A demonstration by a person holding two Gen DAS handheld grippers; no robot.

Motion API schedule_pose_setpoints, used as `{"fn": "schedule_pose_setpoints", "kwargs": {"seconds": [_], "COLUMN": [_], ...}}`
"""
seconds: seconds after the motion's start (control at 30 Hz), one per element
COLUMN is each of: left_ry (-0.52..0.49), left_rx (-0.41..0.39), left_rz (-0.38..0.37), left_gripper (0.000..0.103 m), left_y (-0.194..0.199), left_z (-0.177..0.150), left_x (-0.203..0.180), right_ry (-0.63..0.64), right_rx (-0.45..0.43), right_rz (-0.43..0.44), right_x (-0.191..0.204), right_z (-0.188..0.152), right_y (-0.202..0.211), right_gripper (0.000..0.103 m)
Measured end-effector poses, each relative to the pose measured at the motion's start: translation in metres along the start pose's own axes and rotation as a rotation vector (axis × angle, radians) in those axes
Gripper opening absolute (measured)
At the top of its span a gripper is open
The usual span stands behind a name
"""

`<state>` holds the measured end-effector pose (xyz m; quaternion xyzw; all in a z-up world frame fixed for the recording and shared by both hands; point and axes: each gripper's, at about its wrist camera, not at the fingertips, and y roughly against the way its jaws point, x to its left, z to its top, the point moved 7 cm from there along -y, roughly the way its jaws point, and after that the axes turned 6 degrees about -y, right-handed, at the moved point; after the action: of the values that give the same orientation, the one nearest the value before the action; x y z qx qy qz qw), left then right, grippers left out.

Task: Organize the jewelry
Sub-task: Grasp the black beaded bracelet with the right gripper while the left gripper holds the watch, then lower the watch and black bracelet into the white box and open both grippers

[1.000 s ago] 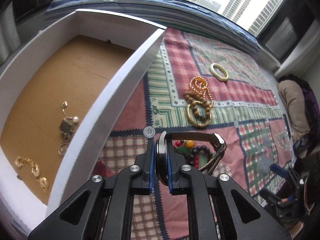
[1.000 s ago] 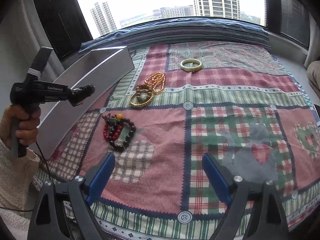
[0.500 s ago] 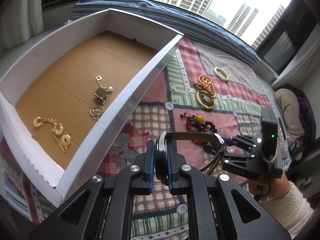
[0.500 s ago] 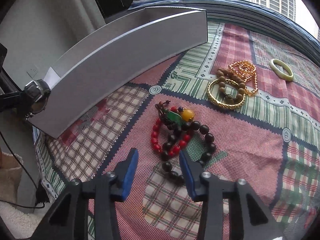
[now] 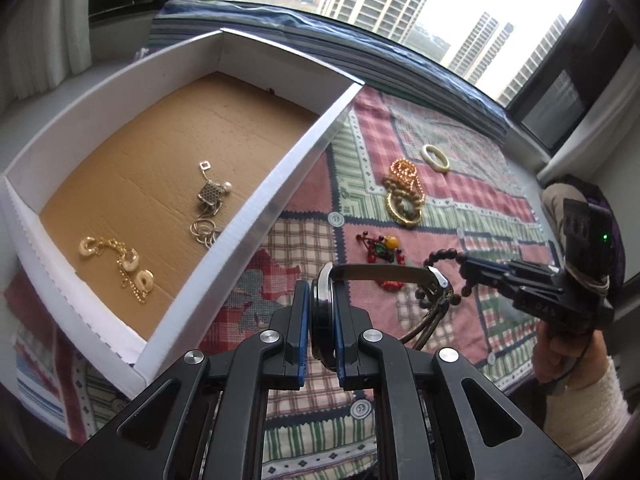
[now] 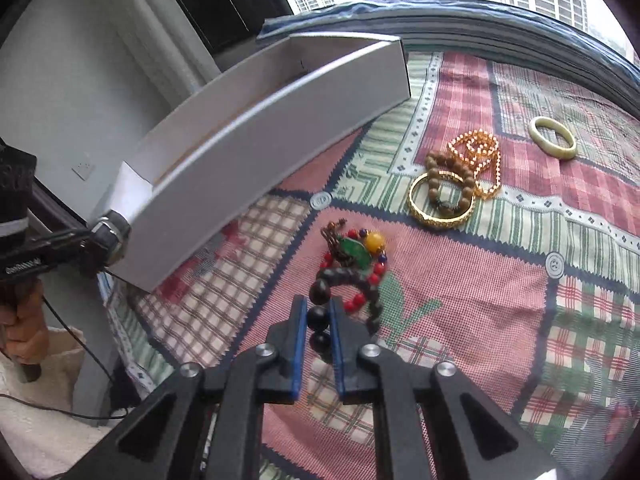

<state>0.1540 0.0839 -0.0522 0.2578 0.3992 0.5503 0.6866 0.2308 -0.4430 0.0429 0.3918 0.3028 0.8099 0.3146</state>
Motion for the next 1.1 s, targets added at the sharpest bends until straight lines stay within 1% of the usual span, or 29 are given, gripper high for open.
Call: {"fn": "schedule_pose_setpoints", "kwargs": {"seconds": [0.13,0.27,0.37,0.47,0.53,0.63,0.77,0.87,0.93,0.97,1.0,1.03,1.07,1.1], "left_ry": [0.007,0.04,0.085,0.127,0.157,0.192,0.23,0.243,0.227,0.215,0.209,0.211,0.215,0.215], "left_rx": [-0.058,-0.115,-0.108,-0.071,-0.038,0.007,0.073,0.103,0.113,0.115,0.114,0.115,0.106,0.08], "left_rz": [0.037,0.146,0.22,0.27,0.282,0.294,0.317,0.338,0.371,0.386,0.396,0.406,0.416,0.427], "left_gripper": [0.009,0.009,0.009,0.009,0.009,0.009,0.009,0.009,0.01,0.012,0.016,0.04,0.065,0.071], "left_y": [0.03,0.047,0.039,0.018,0.0,-0.023,-0.051,-0.065,-0.07,-0.072,-0.072,-0.071,-0.068,-0.062], "left_z": [0.022,0.047,0.061,0.069,0.07,0.065,0.054,0.048,0.045,0.043,0.042,0.041,0.039,0.04], "left_x": [0.018,0.057,0.094,0.126,0.144,0.166,0.187,0.199,0.202,0.202,0.202,0.202,0.202,0.202], "right_ry": [0.017,0.081,0.117,0.122,0.116,0.115,0.141,0.175,0.186,0.191,0.192,0.189,0.185,0.179], "right_rx": [-0.062,-0.128,-0.159,-0.17,-0.162,-0.144,-0.129,-0.12,-0.113,-0.108,-0.106,-0.107,-0.104,-0.106], "right_rz": [0.072,0.118,0.138,0.154,0.153,0.128,0.048,-0.022,-0.057,-0.065,-0.077,-0.088,-0.084,-0.078], "right_x": [0.034,0.08,0.107,0.127,0.136,0.145,0.149,0.15,0.149,0.15,0.151,0.151,0.152,0.153], "right_z": [0.032,0.068,0.098,0.126,0.143,0.166,0.187,0.193,0.192,0.19,0.188,0.186,0.184,0.182], "right_y": [0.033,0.047,0.04,0.017,-0.005,-0.045,-0.096,-0.127,-0.144,-0.151,-0.157,-0.16,-0.161,-0.161], "right_gripper": [0.012,0.012,0.012,0.012,0.012,0.012,0.012,0.012,0.012,0.012,0.013,0.016,0.023,0.044]}}
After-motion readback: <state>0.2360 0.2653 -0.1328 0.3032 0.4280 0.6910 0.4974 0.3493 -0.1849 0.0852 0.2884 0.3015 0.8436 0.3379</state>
